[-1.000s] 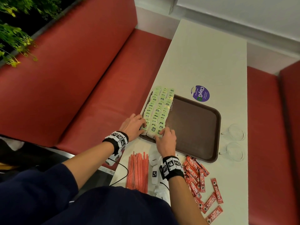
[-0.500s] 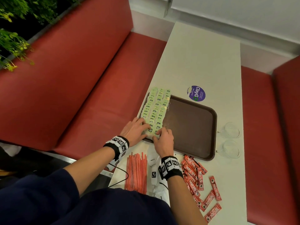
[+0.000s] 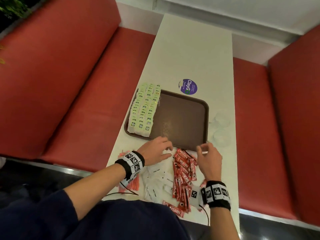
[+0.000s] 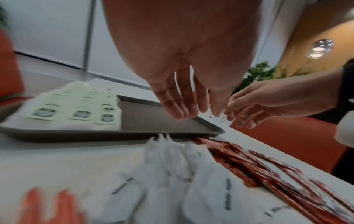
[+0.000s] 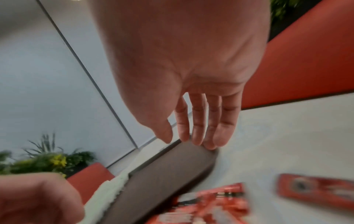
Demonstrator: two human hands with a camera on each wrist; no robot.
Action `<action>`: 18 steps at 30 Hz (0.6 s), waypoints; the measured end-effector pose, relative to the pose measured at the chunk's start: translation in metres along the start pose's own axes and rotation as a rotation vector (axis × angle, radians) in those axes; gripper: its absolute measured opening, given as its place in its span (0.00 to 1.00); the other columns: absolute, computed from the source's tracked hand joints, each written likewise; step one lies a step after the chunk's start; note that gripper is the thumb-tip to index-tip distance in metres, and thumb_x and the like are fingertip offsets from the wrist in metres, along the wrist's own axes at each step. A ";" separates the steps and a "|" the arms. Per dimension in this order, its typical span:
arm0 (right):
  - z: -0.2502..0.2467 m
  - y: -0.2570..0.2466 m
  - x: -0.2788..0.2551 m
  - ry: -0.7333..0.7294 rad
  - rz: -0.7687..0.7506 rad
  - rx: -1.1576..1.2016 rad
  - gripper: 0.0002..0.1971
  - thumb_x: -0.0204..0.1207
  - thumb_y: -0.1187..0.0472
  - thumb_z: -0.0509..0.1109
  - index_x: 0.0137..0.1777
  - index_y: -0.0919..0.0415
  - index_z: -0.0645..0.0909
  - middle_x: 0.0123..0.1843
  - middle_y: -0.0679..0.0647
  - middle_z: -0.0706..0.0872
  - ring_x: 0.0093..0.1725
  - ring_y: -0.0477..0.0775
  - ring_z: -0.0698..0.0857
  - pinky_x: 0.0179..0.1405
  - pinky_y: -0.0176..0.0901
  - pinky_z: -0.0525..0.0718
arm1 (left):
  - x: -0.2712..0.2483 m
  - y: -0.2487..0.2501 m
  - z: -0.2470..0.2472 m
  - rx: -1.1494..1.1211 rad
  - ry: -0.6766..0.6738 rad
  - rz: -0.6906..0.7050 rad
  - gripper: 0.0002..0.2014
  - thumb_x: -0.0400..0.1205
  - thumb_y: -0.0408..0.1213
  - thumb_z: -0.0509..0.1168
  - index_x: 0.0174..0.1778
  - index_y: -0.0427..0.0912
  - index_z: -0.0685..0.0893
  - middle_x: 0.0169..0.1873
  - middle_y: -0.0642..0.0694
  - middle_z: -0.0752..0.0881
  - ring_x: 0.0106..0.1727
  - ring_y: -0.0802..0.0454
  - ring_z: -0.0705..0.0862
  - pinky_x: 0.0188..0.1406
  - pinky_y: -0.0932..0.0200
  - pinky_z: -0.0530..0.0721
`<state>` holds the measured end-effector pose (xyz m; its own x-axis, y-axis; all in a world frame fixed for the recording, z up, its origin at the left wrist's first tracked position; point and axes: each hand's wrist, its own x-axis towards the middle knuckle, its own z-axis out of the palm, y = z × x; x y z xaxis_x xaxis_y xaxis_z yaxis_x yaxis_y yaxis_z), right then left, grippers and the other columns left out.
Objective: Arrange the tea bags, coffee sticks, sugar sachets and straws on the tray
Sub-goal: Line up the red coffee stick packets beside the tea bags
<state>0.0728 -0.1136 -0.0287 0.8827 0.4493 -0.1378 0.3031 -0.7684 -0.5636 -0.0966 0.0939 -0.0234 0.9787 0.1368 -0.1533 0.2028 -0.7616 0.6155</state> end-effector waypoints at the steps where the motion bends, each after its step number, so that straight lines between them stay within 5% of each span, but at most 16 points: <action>1: -0.008 0.014 -0.004 -0.029 0.022 -0.038 0.12 0.88 0.41 0.71 0.58 0.49 0.84 0.57 0.50 0.90 0.58 0.57 0.89 0.57 0.55 0.86 | 0.004 0.010 0.008 0.013 -0.034 0.025 0.17 0.89 0.54 0.70 0.66 0.47 0.84 0.61 0.49 0.82 0.63 0.51 0.78 0.66 0.44 0.83; 8: -0.025 0.091 -0.043 -0.276 0.161 -0.235 0.43 0.73 0.16 0.67 0.79 0.43 0.73 0.78 0.59 0.72 0.75 0.66 0.79 0.68 0.69 0.87 | 0.021 0.057 0.064 0.340 -0.315 0.125 0.66 0.64 0.78 0.79 0.91 0.45 0.60 0.87 0.40 0.62 0.85 0.38 0.63 0.83 0.38 0.71; 12: -0.013 0.103 -0.056 -0.279 0.169 -0.145 0.48 0.72 0.28 0.81 0.85 0.48 0.68 0.80 0.60 0.65 0.77 0.70 0.77 0.76 0.66 0.85 | 0.026 0.066 0.089 0.438 -0.356 0.143 0.60 0.68 0.67 0.83 0.90 0.44 0.63 0.89 0.38 0.61 0.86 0.37 0.61 0.86 0.37 0.67; 18: -0.004 0.095 -0.050 -0.231 0.058 0.010 0.33 0.81 0.41 0.82 0.80 0.49 0.74 0.77 0.56 0.69 0.71 0.61 0.83 0.72 0.55 0.86 | 0.034 0.073 0.098 0.334 -0.205 0.084 0.45 0.76 0.62 0.81 0.85 0.46 0.72 0.81 0.44 0.71 0.78 0.44 0.67 0.78 0.44 0.77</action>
<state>0.0588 -0.2105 -0.0721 0.7926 0.4979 -0.3520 0.2498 -0.7917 -0.5574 -0.0519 -0.0190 -0.0593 0.9577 -0.0379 -0.2853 0.0680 -0.9335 0.3521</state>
